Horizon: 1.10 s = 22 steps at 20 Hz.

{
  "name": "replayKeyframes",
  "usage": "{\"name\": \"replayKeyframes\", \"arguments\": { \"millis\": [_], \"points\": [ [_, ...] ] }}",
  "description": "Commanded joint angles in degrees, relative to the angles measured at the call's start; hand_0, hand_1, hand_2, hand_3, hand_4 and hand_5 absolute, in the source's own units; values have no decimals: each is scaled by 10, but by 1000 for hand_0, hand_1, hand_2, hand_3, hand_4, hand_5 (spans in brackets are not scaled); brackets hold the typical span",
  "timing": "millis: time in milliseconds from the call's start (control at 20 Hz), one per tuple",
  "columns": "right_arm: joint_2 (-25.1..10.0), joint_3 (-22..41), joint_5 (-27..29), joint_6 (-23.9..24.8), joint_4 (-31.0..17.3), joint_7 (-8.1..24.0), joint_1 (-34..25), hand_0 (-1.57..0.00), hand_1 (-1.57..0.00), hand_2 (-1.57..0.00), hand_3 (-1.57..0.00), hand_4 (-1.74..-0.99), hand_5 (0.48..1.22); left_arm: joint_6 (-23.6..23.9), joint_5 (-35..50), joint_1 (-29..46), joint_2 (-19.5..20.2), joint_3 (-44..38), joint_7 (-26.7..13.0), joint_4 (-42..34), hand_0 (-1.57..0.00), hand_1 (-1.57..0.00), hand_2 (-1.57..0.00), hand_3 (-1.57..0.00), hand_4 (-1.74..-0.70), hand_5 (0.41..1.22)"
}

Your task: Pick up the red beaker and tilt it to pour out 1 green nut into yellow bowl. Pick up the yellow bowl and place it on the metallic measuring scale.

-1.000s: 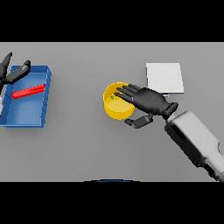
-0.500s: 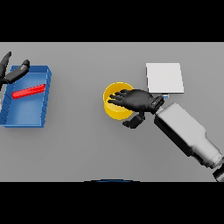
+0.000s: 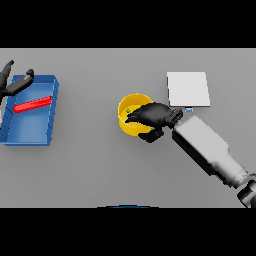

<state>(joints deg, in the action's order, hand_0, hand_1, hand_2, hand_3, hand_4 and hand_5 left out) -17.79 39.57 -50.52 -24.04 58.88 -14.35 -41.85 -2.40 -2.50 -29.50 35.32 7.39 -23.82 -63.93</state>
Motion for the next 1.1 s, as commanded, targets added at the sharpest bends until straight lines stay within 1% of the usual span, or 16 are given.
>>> {"name": "replayKeyframes", "arguments": {
  "millis": [0, 50, 150, 200, 250, 350, 450, 500, 600, 650, 800, 850, 900, 950, 1000, 1050],
  "points": [
    [1, 1, -1, 4, 0, -5, 1, -455, -407, -349, -322, -1363, 957, -1, 0, -1, 4, -2, 4, 3, 1, 1, 1, 1, -789, 710],
    [-4, 1, 2, 4, 5, -13, 5, -678, -640, -594, -572, -1435, 1010, 1, 0, 4, 2, -2, 8, 3, 1, 1, 1, 1, -788, 710],
    [-3, 0, 6, -3, 6, -8, 0, -999, -975, -945, -792, -1540, 1086, -2, 4, 3, 4, -5, 7, -2, 1, 1, 1, 1, -787, 707],
    [-5, 4, 5, -8, 10, -11, -2, -1114, -1094, -1071, -882, -1578, 1113, -3, 3, 2, 3, -3, 6, 2, 1, 1, 1, 1, -787, 707],
    [-1, 4, 7, -11, 8, -6, -5, -1205, -1189, -1129, -969, -1611, 1135, -1, 0, -3, 1, -1, 0, 3, 1, 1, 1, 1, -785, 709],
    [-12, 4, 14, -23, 14, -13, -3, -1337, -1327, -1246, -1066, -1658, 1166, 1, -2, 0, 1, 0, 4, 3, 1, 1, 1, 1, -784, 711],
    [-16, 1, 19, -37, 26, -1, -1, -1421, -1415, -1323, -1130, -1688, 1186, 0, -3, -4, 3, 0, -1, 2, 1, 1, 1, 1, -782, 710],
    [-14, 1, 19, -36, 27, 5, -1, -1451, -1446, -1330, -1171, -1698, 1193, 0, 0, -4, 2, -2, 6, 5, 1, 1, 1, 1, -785, 712],
    [-25, -3, 24, -34, 38, -6, -2, -1494, -1491, -1362, -1198, -1714, 1203, -4, 2, 0, 3, -3, 6, 5, 1, 1, 1, 1, -786, 704],
    [-21, -6, 25, -33, 39, 2, -2, -1510, -1507, -1387, -1195, -1719, 1207, -1, 1, 7, 4, 0, 5, -8, 1, 1, 1, 1, -782, 703],
    [-40, -23, 41, -62, 71, 16, -11, -1540, -1538, -1447, -1165, -1730, 1214, 0, -5, 0, 4, 2, 5, 2, 1, 1, 1, 1, -774, 706],
    [-44, -26, 44, -73, 85, 28, -10, -1546, -1545, -1459, -1160, -1732, 1215, -2, -4, 1, 7, 2, 1, -5, 1, 1, 1, 1, -771, 707],
    [-50, -30, 48, -80, 91, 27, -13, -1551, -1550, -1481, -1157, -1734, 1216, 0, -4, 2, 4, 2, 2, -4, 1, 1, 1, 1, -770, 705],
    [-56, -36, 50, -86, 101, 34, -17, -1555, -1554, -1491, -1153, -1735, 1217, -2, 0, -4, 1, 1, 1, -3, 1, 1, 1, 1, -776, 702],
    [-72, -41, 53, -92, 109, 29, -15, -1558, -1558, -1451, -1204, -1736, 1218, -4, 1, -5, 3, -1, 3, -1, 1, 1, 1, 1, -780, 702],
    [-78, -44, 50, -91, 120, 47, -11, -1561, -1560, -1433, -1215, -1737, 1219, -2, 3, -4, 2, -2, 4, -3, 1, 1, 1, 1, -782, 702]
  ]
}}
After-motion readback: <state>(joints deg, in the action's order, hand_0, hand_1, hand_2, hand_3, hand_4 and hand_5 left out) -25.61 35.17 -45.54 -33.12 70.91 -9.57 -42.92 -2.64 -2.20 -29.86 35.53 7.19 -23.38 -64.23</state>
